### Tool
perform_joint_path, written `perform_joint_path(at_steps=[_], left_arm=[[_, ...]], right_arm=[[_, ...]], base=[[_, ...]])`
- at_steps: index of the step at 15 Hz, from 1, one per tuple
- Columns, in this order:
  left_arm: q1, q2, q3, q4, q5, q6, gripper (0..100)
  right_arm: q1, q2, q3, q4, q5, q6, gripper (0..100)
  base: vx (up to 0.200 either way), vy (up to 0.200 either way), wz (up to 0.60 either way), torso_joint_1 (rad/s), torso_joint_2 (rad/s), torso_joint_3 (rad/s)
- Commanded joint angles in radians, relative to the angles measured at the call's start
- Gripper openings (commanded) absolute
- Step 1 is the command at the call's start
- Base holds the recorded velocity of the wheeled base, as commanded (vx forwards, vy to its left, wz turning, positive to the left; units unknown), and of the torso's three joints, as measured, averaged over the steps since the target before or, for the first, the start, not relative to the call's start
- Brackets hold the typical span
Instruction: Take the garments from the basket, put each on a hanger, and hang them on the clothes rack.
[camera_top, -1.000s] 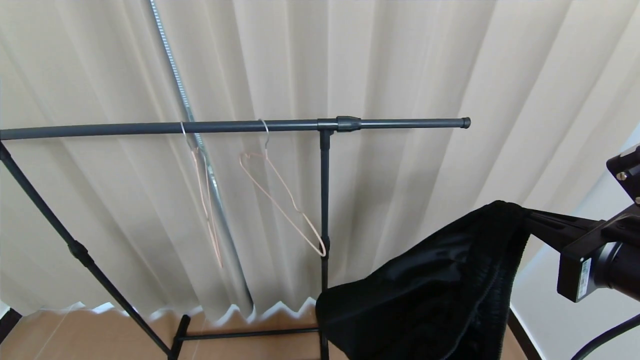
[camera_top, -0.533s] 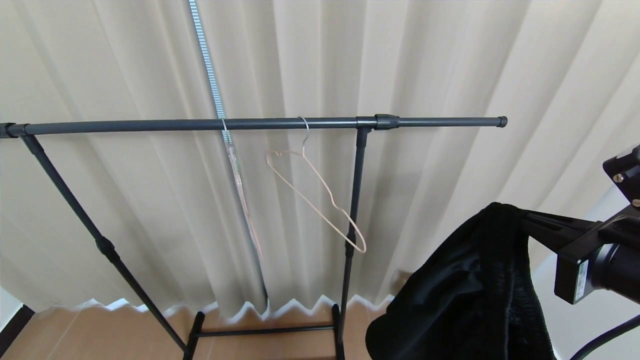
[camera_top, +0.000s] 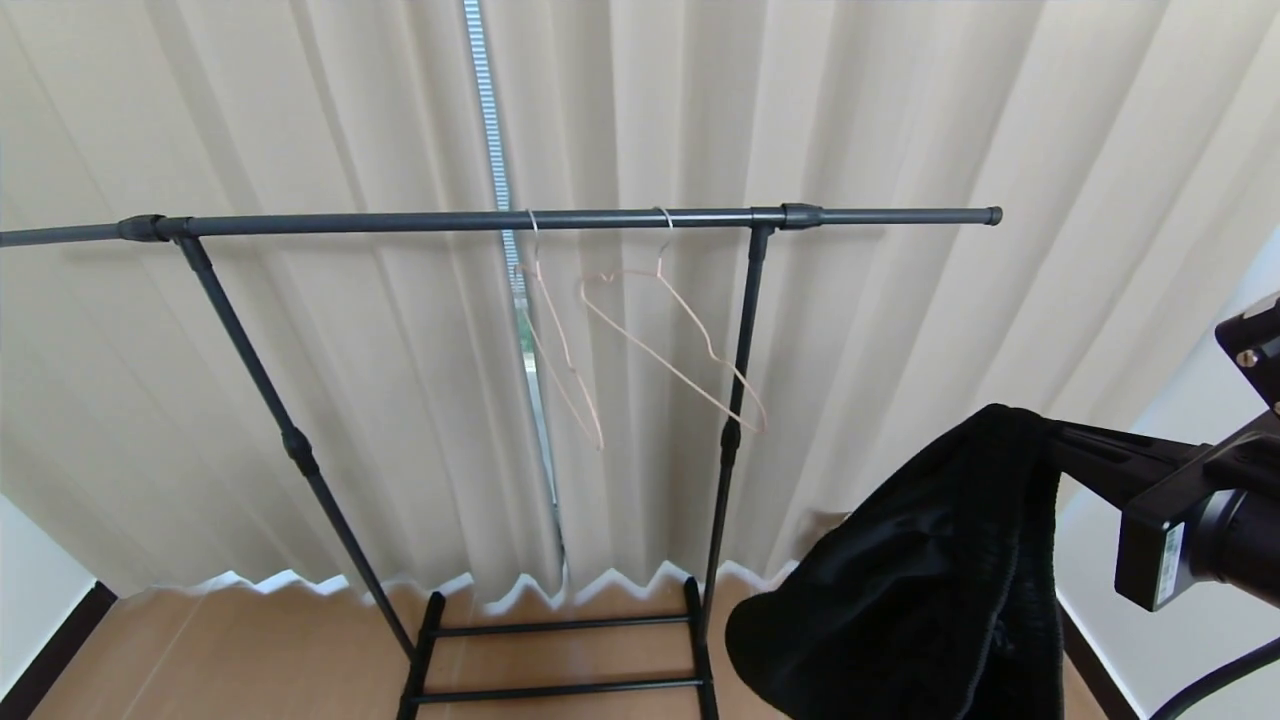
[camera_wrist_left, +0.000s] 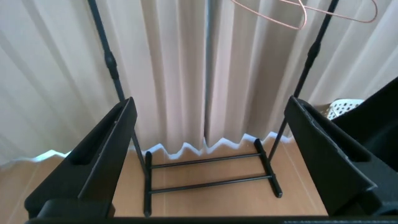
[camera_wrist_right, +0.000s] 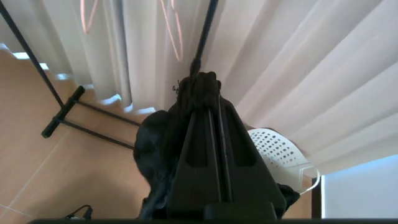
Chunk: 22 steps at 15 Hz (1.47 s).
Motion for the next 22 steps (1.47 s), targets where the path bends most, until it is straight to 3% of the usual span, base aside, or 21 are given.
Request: perform_joint_path(at_steps=[1, 7, 11, 17, 20, 22], left_arm=[[0.000, -0.001, 0.000, 0.001, 0.000, 0.000, 100], [0.000, -0.001, 0.000, 0.001, -0.001, 0.001, 100], [0.000, -0.001, 0.000, 0.001, -0.001, 0.001, 100], [-0.002, 0.007, -0.002, 0.002, -0.006, 0.006, 100], [-0.017, 0.231, -0.038, 0.034, -0.011, 0.043, 100], [-0.037, 0.450, -0.135, 0.033, -0.061, -0.003, 100]], right_arm=[[0.000, 0.001, 0.001, -0.001, 0.000, -0.001, 0], [0.000, 0.004, 0.001, -0.001, 0.000, -0.001, 0], [0.000, 0.006, 0.007, -0.001, 0.000, -0.001, 0], [0.032, 0.073, 0.007, -0.003, -0.014, -0.036, 0], [0.141, 0.216, -0.085, -0.001, -0.084, -0.033, 0], [0.143, 0.324, -0.207, 0.008, -0.088, -0.031, 0]], base=[[0.000, 0.200, 0.00, 0.002, 0.01, 0.012], [0.000, 0.200, 0.00, 0.008, 0.00, 0.001], [-0.200, 0.000, 0.00, 0.004, 0.00, 0.001], [0.000, 0.000, 0.00, 0.000, 0.00, 0.000], [0.000, 0.000, 0.00, 0.000, 0.00, 0.000], [0.000, 0.000, 0.00, 0.000, 0.00, 0.000]])
